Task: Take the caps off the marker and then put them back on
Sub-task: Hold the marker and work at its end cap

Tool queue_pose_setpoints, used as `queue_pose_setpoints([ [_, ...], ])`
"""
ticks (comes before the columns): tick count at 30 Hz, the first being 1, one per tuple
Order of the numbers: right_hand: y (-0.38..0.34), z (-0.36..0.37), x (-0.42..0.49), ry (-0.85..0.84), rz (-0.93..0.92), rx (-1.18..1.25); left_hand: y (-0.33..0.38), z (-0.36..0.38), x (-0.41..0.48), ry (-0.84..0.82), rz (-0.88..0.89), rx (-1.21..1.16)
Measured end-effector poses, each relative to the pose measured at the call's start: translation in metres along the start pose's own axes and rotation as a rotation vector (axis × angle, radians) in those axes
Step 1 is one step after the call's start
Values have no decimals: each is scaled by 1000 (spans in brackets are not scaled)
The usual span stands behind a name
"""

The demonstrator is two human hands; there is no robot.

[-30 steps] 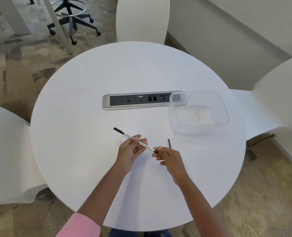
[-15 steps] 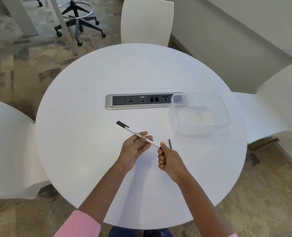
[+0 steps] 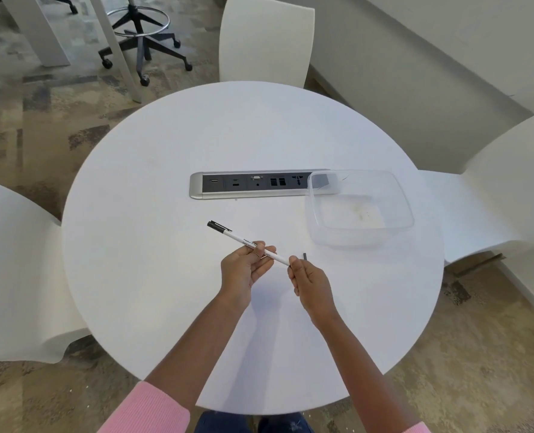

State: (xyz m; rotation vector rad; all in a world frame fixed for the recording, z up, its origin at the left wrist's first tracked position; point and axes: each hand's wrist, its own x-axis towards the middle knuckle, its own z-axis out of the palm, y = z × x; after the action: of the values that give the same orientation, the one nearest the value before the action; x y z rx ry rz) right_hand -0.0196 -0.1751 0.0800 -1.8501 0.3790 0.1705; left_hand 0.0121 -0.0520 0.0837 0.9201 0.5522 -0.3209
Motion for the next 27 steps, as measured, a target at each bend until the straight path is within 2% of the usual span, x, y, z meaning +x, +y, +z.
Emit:
queue_pose_setpoints([
  [4,2,-1,0,-17,-49,9,4,3,0,-8,22,57],
  [7,-4,-10,3,-174,-4,33,9,3,2,-48,50,113],
  [10,-10,-19,7,-274,0,-68,12,3,3,-78,73,137],
  [15,-19,-22,9,-259,-71,-247,13,4,3,-145,91,141],
  [21,-31,-27,7,-392,-34,-343,18,2,5,-311,58,82],
  [24,-33,-27,8,-346,-74,-419,19,3,3,-295,83,73],
  [27,-33,-25,8,-221,-213,-601,18,5,-1,-241,139,72],
])
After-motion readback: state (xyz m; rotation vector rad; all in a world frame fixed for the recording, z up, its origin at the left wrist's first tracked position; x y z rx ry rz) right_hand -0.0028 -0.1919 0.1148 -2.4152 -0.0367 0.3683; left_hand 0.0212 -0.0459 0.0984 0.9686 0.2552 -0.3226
